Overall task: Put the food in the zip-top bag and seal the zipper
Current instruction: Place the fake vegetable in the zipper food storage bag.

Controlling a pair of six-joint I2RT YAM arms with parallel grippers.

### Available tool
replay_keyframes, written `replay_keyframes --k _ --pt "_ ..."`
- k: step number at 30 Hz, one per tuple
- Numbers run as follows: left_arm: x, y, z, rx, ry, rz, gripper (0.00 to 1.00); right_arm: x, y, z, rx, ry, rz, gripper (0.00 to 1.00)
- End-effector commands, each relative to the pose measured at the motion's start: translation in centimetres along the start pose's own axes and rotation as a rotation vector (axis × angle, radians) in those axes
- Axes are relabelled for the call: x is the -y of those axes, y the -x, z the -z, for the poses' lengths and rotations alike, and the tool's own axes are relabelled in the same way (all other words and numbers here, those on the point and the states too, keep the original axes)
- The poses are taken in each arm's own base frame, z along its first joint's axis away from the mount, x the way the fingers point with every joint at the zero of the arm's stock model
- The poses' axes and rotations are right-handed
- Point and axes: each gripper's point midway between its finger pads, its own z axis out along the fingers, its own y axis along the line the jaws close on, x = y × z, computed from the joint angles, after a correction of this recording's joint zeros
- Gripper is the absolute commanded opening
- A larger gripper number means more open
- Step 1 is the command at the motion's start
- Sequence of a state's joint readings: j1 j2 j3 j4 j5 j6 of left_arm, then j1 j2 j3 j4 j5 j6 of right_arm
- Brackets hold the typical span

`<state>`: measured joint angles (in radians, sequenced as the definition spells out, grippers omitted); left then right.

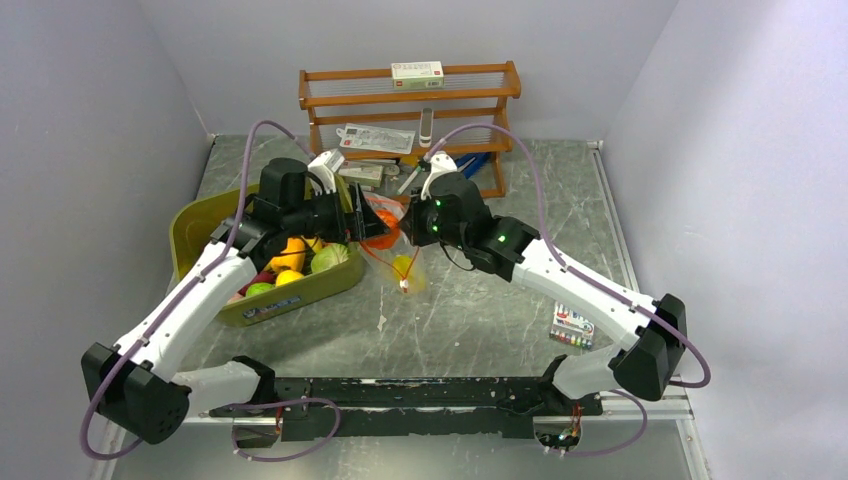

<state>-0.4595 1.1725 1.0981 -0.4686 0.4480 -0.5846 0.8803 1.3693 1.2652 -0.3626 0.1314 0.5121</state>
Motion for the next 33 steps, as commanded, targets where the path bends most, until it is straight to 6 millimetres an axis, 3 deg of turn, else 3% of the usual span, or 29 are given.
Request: replay_keyframes --k 1,6,13,16,26,29,33 --pt "2.1 1.6 1.5 0.049 -0.032 -0.03 0.92 0.2 1.0 0.7 0.037 0.001 0.007 0.0" --pt "2.5 2.1 2.3 0.079 -0.027 -0.03 0.89 0.7 1.0 0.5 0.036 -0.019 0.005 0.0" --pt "0.6 2.0 2.9 0.099 0.081 -0.026 0.7 0.3 0.8 0.3 0.022 -0.002 -0.009 0.0" --pt "0.1 2.3 3.4 0.122 0.12 -0.031 0.7 0.1 0.9 0.5 0.023 0.009 -0.012 0.0" --pt "-3.7 3.6 5.9 0.199 0.37 -0.084 0.87 0.5 1.4 1.6 0.044 -0.008 -0.009 0.0" --pt "-4.9 4.7 7.4 0.26 0.47 -0.099 1.0 0.7 1.1 1.9 0.045 -0.009 -0.011 0.0" --pt "-6.4 5.8 8.4 0.305 0.575 -0.113 1.0 1.1 0.9 2.2 0.058 -0.015 0.001 0.0"
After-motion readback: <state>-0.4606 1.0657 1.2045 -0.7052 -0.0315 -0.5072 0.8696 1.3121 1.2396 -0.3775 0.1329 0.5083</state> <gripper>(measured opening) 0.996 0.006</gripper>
